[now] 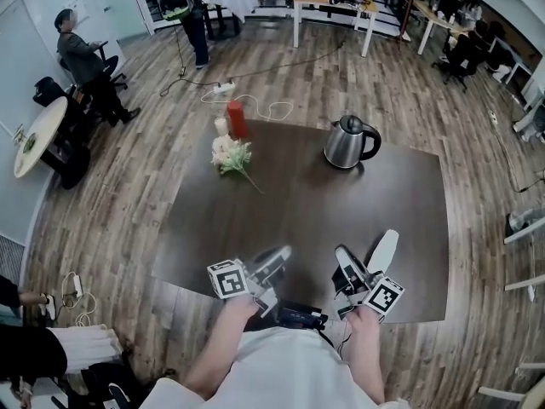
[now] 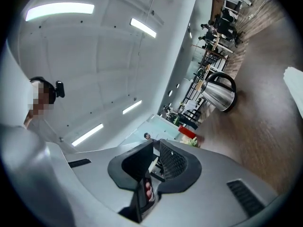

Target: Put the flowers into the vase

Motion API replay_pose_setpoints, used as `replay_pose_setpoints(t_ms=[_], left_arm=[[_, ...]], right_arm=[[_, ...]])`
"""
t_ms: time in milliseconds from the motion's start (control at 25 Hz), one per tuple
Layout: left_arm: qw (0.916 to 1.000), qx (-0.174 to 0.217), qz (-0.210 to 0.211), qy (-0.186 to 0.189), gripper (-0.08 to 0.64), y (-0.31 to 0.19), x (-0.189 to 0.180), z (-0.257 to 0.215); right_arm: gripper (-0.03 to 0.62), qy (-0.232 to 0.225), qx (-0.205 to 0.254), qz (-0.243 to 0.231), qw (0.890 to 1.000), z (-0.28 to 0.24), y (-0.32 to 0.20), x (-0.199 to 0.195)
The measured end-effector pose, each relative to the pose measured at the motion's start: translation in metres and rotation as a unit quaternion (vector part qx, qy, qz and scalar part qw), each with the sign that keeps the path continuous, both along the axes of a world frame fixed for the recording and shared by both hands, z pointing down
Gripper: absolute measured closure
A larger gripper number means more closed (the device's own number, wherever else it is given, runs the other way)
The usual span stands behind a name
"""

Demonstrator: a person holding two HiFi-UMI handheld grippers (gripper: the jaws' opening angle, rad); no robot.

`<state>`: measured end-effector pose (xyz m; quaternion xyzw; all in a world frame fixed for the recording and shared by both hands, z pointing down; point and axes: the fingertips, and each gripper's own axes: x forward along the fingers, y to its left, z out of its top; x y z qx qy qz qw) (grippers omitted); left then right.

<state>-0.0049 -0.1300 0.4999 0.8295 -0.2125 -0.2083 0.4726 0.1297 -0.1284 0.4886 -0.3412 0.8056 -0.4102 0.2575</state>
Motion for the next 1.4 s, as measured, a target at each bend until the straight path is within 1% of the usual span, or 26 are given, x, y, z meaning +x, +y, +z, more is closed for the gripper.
replay_pose_setpoints(t_ms=[120, 240, 320, 480, 600, 760, 920, 1000, 1120, 1200, 1280, 1320, 1400], left_arm=[[0.9999, -0.002, 0.011, 0.01, 0.552, -0.017, -0.006, 0.0], [0.9996, -0.006, 0.014, 0.022, 0.552, -0.034, -0.017, 0.002], [0.9994, -0.011, 0.012, 0.03, 0.552, -0.044, -0.027, 0.005], [0.9992, -0.02, 0.007, 0.035, 0.552, -0.061, -0.05, 0.017], [0.9991, -0.025, 0.009, 0.034, 0.552, -0.07, -0.054, 0.033], [0.9987, -0.027, 0.032, 0.028, 0.552, -0.085, -0.046, 0.045], [0.9962, -0.036, 0.076, 0.023, 0.552, -0.073, -0.005, 0.038], [0.9958, -0.043, 0.08, 0.016, 0.552, -0.068, 0.011, 0.034], [0.9973, -0.054, 0.049, 0.004, 0.552, -0.083, 0.013, 0.042], [0.9979, -0.062, 0.018, -0.006, 0.551, -0.099, 0.004, 0.059], [0.9972, -0.068, -0.017, -0.025, 0.551, -0.122, -0.015, 0.08], [0.9961, -0.075, -0.037, -0.028, 0.551, -0.134, -0.028, 0.088], [0.9917, -0.106, -0.072, -0.009, 0.544, -0.153, -0.052, 0.1]], right_arm=[[0.568, 0.02, 0.004, 0.01, 1.0, -0.005, -0.012, -0.007], [0.568, 0.03, -0.011, 0.012, 0.999, -0.002, -0.024, -0.021], [0.568, 0.041, -0.017, 0.005, 0.999, 0.001, -0.033, -0.034], [0.568, 0.078, -0.017, -0.011, 0.997, 0.008, -0.056, -0.061], [0.568, 0.085, -0.041, -0.011, 0.995, 0.023, -0.066, -0.068], [0.568, 0.089, -0.041, -0.013, 0.995, 0.026, -0.073, -0.075], [0.568, 0.09, -0.073, 0.021, 0.993, 0.026, -0.053, -0.039], [0.568, 0.078, -0.078, 0.025, 0.994, 0.02, -0.048, -0.023], [0.567, 0.06, -0.073, 0.02, 0.995, 0.017, -0.053, -0.003], [0.568, 0.065, -0.066, 0.019, 0.995, 0.022, -0.057, 0.014], [0.568, 0.071, -0.06, 0.018, 0.996, 0.027, -0.064, 0.025], [0.568, 0.07, -0.059, 0.014, 0.996, 0.029, -0.068, 0.026], [0.568, 0.064, -0.061, 0.001, 0.996, 0.034, -0.076, 0.018]])
